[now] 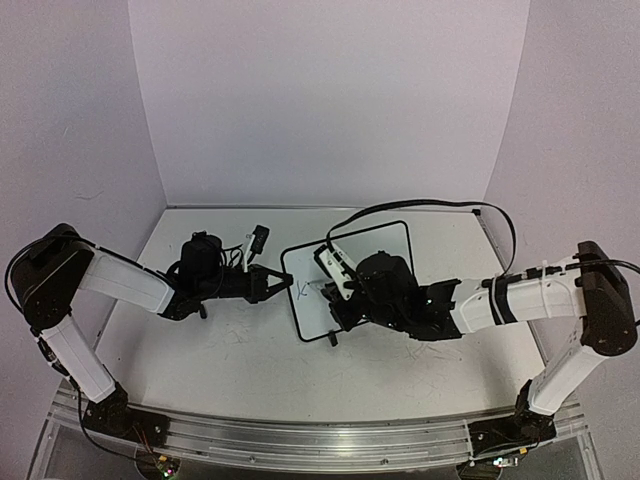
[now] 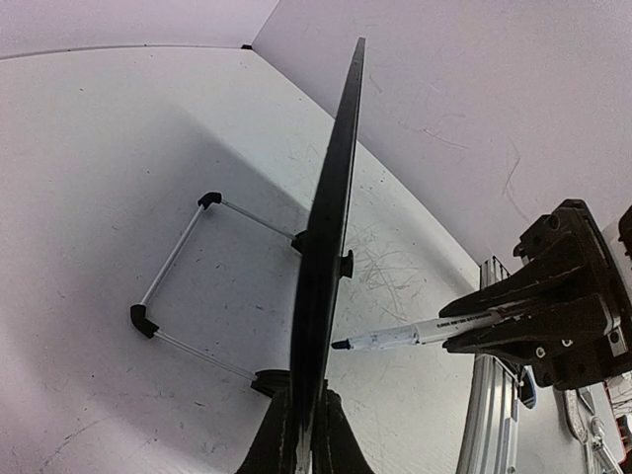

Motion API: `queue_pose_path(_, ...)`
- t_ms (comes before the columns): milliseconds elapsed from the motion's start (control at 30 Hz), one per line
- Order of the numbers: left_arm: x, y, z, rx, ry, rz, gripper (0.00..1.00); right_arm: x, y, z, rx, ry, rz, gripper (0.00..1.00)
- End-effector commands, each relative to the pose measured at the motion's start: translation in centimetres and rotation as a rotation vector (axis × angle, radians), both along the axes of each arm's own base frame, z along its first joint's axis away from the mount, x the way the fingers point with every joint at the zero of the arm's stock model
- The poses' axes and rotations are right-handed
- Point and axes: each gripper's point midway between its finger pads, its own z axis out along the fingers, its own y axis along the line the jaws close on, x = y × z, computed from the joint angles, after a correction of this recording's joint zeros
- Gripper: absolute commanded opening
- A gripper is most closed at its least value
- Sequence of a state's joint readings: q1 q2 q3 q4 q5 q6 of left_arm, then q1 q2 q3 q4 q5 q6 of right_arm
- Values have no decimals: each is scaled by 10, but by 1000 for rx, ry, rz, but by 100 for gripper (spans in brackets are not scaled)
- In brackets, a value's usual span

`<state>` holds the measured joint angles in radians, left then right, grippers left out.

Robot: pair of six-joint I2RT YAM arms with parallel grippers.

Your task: Write a sentence on the whiteboard

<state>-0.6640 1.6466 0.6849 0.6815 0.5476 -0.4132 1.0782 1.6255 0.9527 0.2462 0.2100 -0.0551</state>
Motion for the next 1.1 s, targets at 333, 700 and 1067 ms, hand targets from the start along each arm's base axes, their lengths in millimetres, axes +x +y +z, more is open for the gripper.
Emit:
queue_pose_path(333, -3, 6, 6, 6, -18, 6, 0, 7, 9, 12, 39, -19, -13, 0)
queue_pose_path(700, -3, 6, 7, 6, -21, 8, 0, 8, 5, 5, 18, -10, -32, 0)
queue_pose_path(1067, -3, 7, 6, 10, -22, 11, 0, 4, 2, -7, -1, 20, -25, 0)
